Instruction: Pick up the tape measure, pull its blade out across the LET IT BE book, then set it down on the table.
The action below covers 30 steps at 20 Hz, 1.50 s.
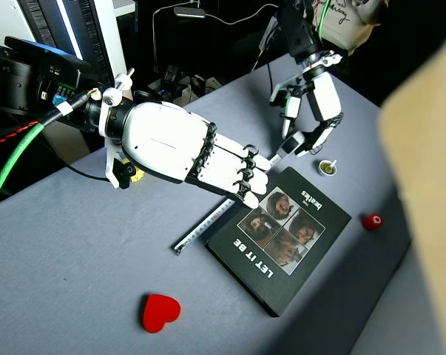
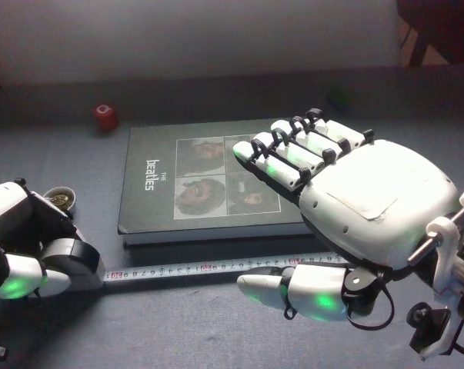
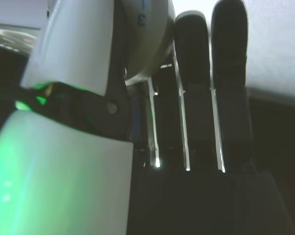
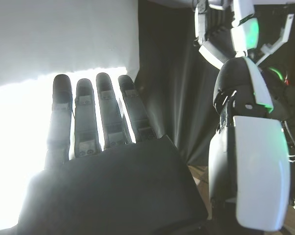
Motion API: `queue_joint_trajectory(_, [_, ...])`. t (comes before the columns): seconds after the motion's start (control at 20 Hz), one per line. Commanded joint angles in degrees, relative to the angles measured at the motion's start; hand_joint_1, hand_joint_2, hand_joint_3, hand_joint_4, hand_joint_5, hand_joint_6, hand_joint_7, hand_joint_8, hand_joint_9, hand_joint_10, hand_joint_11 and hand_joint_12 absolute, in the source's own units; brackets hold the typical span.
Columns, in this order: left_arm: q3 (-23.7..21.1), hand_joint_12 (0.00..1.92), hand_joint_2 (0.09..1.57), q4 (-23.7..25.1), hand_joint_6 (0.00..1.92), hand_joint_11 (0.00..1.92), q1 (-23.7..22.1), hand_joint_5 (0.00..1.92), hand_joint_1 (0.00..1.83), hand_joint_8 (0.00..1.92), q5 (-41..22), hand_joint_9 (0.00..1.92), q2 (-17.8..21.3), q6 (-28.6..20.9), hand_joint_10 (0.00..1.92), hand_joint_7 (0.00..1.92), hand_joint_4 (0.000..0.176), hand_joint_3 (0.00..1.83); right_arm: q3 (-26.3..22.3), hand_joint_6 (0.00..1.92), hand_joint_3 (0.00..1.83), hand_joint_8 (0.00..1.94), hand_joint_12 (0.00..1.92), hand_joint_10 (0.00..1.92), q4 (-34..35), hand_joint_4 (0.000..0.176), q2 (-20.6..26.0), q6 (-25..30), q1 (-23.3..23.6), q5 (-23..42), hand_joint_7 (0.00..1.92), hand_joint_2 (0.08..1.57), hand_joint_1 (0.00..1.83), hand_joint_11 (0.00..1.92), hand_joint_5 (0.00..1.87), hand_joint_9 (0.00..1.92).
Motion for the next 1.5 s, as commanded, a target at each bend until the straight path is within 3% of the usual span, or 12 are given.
queue_joint_trajectory(0.0, [0.3, 1.03, 1.09, 0.98, 0.74, 0.85, -0.4, 1.03, 1.38, 0.9, -5.76, 0.91, 0.0, -0.49, 1.24, 1.04, 0.0, 0.0, -0.13, 0.0, 0.0, 0.0, 0.39, 0.0, -3.72, 0.0, 0.02, 0.36, 0.45, 4.3, 0.06, 1.04, 0.16, 0.0, 0.02, 0.03])
queue_joint_trajectory(0.05, [0.31, 1.02, 1.09, 0.98, 0.75, 0.84, -0.4, 1.03, 1.38, 0.89, -5.9, 0.91, -0.02, -0.49, 1.23, 1.04, 0.0, 0.0, -0.13, 0.0, 0.0, 0.0, 0.39, 0.0, -3.72, 0.0, 0.01, 0.37, 0.45, 4.3, 0.06, 1.04, 0.16, 0.0, 0.02, 0.03])
queue_joint_trajectory(0.15, [0.4, 0.89, 1.1, 0.99, 0.92, 0.84, -0.41, 0.96, 1.23, 0.93, -6.03, 0.99, -0.02, -0.49, 0.53, 1.07, 0.0, 0.0, -0.13, 0.0, 0.0, 0.0, 0.39, 0.0, -3.7, 0.0, -0.02, 0.37, 0.45, 4.31, 0.07, 1.04, 0.16, 0.0, 0.02, 0.03])
queue_joint_trajectory(0.2, [0.43, 0.8, 1.13, 0.99, 1.04, 0.82, -0.41, 0.93, 1.12, 0.43, -6.13, 1.0, -0.01, -0.49, 0.32, 1.01, 0.0, 0.0, -0.13, 0.0, 0.0, 0.0, 0.39, 0.0, -3.41, 0.0, -0.05, 0.36, 0.45, 4.44, 0.07, 1.04, 0.17, 0.0, 0.02, 0.03])
queue_joint_trajectory(0.25, [0.38, 0.67, 1.16, 1.01, 1.14, 0.8, -0.59, 0.88, 1.02, 0.06, -6.3, 1.03, 0.13, -0.49, 0.08, 1.07, 0.062, 0.0, -0.13, 0.0, 0.0, 0.0, 0.39, 0.0, -2.7, 0.0, -0.11, 0.35, 0.58, 4.51, 0.07, 1.03, 0.18, 0.0, 0.02, 0.03])
queue_joint_trajectory(0.3, [0.31, 0.67, 1.16, 1.01, 1.14, 0.8, -0.68, 0.88, 1.02, 0.06, -6.3, 1.03, 0.19, -0.49, 0.08, 1.07, 0.062, 0.0, -0.13, 0.0, 0.0, 0.0, 0.39, 0.0, -2.66, 0.0, -0.11, 0.35, 0.58, 4.53, 0.07, 1.03, 0.18, 0.0, 0.02, 0.03])
queue_joint_trajectory(0.35, [0.27, 0.59, 1.09, 1.02, 0.45, 0.7, -0.76, 0.78, 0.8, 0.01, -6.3, 0.92, 0.23, -0.49, 0.02, 0.95, 0.0, 0.0, -0.13, 0.0, 0.0, 0.0, 0.42, 0.0, -2.62, 0.0, -0.11, 0.35, 0.58, 4.54, 0.06, 1.03, 0.18, 0.0, 0.01, 0.03])
queue_joint_trajectory(0.4, [0.18, 0.59, 1.09, 1.11, 0.45, 0.7, -0.94, 0.78, 0.8, 0.01, -6.3, 0.92, 0.34, -0.49, 0.02, 0.95, 0.0, 0.0, -0.13, 0.0, 0.0, 0.0, 0.42, 0.0, -2.39, 0.0, -0.11, 0.35, 0.62, 4.58, 0.06, 1.03, 0.18, 0.0, 0.01, 0.03])
queue_joint_trajectory(0.5, [0.1, 0.47, 0.99, 1.11, 0.02, 0.4, -1.14, 0.5, 0.54, 0.0, -6.29, 0.53, 0.44, -0.5, 0.0, 0.52, 0.0, 0.0, -0.12, 0.0, 0.0, 0.0, 0.43, 0.0, -1.7, 0.0, -0.15, 0.35, 0.77, 4.66, 0.06, 1.03, 0.17, 0.0, 0.01, 0.03])
queue_joint_trajectory(1.05, [1.67, 0.46, 0.94, 0.9, 0.0, 0.23, -6.78, 0.29, 0.29, 0.0, -2.45, 0.32, 3.84, 0.96, 0.0, 0.29, 0.0, 0.0, 1.25, 0.0, 0.01, 0.0, 0.44, 0.0, 1.8, 0.0, -1.14, 0.13, 2.0, 6.84, 0.06, 1.06, 0.11, 0.0, 0.0, 0.03])
queue_joint_trajectory(1.35, [4.97, 0.51, 0.92, -2.03, 0.0, 0.18, -19.79, 0.26, 0.29, 0.0, 7.42, 0.29, 4.52, 12.27, 0.0, 0.25, 0.0, 0.0, 2.61, 0.0, 0.01, 0.0, 0.45, 0.0, 5.23, 0.0, -1.12, -0.11, 3.4, 7.15, 0.05, 1.08, 0.08, 0.0, 0.0, 0.03])
queue_joint_trajectory(1.45, [4.56, 0.51, 0.92, -7.08, 0.0, 0.18, -23.82, 0.26, 0.31, 0.0, 8.26, 0.29, 4.43, 18.71, 0.0, 0.26, 0.0, 0.0, 3.19, 0.0, 0.01, 0.0, 0.45, 0.0, 6.16, 0.0, -1.11, -0.14, 4.17, 7.21, 0.05, 1.08, 0.08, 0.0, 0.0, 0.03])
